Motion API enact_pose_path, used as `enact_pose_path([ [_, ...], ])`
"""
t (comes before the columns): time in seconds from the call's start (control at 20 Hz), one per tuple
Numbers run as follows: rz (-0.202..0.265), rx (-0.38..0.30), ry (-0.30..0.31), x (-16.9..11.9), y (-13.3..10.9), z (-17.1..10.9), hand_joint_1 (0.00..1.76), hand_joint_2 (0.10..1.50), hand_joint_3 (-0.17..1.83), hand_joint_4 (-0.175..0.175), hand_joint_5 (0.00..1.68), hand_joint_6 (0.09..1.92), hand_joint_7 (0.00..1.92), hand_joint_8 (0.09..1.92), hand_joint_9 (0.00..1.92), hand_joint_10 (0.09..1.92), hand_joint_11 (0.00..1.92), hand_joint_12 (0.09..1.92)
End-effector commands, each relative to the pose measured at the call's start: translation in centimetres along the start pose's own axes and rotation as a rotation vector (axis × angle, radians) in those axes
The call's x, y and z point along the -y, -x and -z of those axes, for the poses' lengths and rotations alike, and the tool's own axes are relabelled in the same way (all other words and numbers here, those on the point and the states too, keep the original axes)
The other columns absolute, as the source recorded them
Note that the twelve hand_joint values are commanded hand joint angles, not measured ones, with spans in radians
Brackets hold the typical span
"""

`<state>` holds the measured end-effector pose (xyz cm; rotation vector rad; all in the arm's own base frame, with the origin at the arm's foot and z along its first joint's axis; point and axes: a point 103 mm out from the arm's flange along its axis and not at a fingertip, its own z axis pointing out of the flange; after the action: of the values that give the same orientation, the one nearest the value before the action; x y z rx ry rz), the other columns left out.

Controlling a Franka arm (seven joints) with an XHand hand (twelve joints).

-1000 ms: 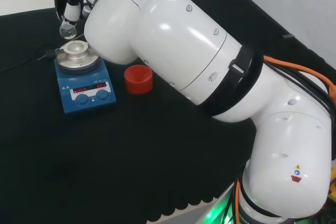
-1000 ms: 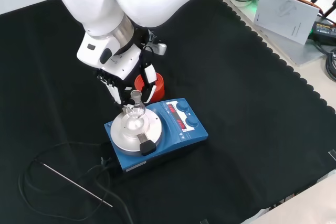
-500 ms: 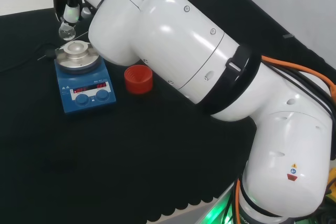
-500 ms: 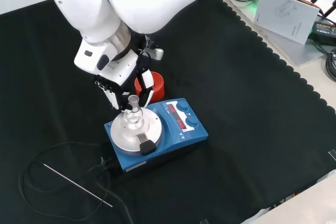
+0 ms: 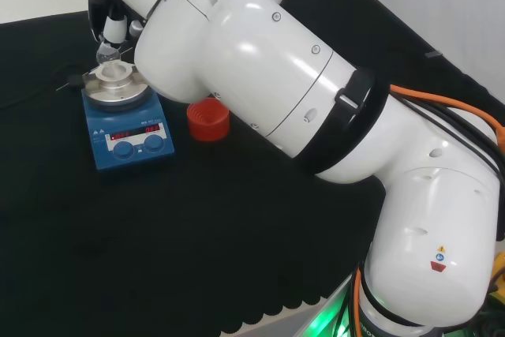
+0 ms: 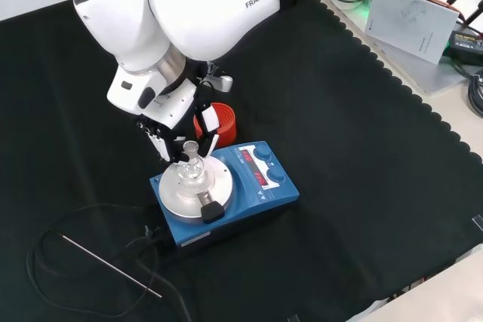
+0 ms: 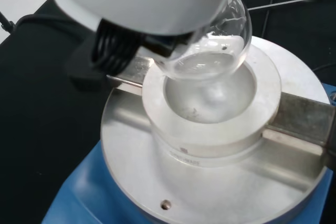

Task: Place the round-bottom flask on the heater.

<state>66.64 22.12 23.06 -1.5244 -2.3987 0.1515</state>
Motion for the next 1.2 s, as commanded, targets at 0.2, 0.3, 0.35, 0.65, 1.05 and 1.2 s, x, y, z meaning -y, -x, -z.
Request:
enact_pose_path([
  [0.2,-0.016,-0.002,0.000,0.7,1.4,-0.8,1.33,0.46,0.98,-0.175,1.23,0.73,1.46,0.68,1.74,0.34,1.70,0.93],
  [0.3,-0.020,-0.003,0.005,0.7,1.4,-0.8,1.33,0.46,0.98,-0.175,1.23,0.73,1.46,0.68,1.74,0.34,1.70,0.93],
  [0.35,-0.022,-0.005,0.011,0.6,1.4,-0.8,1.33,0.46,0.98,-0.175,1.23,0.73,1.46,0.68,1.74,0.34,1.70,0.93],
  [0.65,-0.016,0.009,0.002,0.4,1.1,-1.2,1.33,0.46,0.98,-0.175,1.23,0.73,1.46,0.68,1.74,0.34,1.70,0.93],
  [1.05,0.007,0.025,-0.015,-0.2,0.2,-1.7,1.21,0.49,0.94,-0.175,1.31,0.74,1.56,0.65,1.75,0.34,1.71,0.92],
  [1.2,0.020,0.033,-0.021,-0.4,-0.2,-1.8,1.21,0.49,0.94,-0.175,1.31,0.74,1.57,0.65,1.75,0.34,1.71,0.92],
])
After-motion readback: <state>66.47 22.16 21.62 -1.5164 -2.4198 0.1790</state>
